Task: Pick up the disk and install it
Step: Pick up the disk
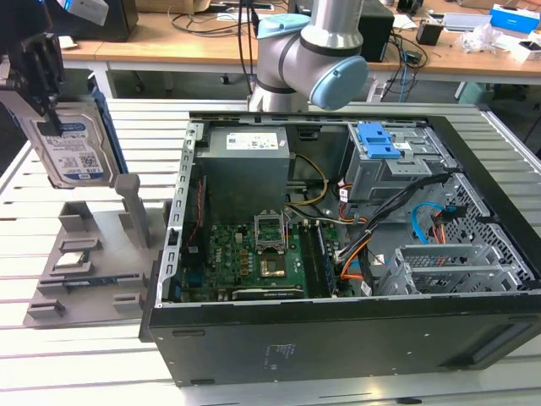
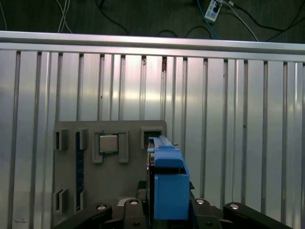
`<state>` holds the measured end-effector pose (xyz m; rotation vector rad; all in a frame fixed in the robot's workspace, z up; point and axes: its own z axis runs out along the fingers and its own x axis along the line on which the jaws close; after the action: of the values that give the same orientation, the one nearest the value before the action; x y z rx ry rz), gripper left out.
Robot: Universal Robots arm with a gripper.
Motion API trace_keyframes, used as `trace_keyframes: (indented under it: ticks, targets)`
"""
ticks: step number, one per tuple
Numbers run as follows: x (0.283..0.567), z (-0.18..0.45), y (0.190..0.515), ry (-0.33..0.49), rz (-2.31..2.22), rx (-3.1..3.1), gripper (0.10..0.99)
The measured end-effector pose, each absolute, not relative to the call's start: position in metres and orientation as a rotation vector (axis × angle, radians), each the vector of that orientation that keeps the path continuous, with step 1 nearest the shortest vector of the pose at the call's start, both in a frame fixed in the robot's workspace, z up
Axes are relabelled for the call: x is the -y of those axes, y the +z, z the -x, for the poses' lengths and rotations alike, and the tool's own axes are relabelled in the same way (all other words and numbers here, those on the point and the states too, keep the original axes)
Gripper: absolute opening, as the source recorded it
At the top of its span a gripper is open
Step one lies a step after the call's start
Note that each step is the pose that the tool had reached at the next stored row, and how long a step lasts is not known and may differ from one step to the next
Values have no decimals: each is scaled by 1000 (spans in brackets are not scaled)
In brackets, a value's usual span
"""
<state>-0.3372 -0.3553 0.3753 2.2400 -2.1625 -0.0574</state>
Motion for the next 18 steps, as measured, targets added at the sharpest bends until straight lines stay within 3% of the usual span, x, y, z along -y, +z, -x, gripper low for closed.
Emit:
trace_keyframes:
  ticks: [18]
  targets:
    - [354,337,386,-57,-2240,2162,361]
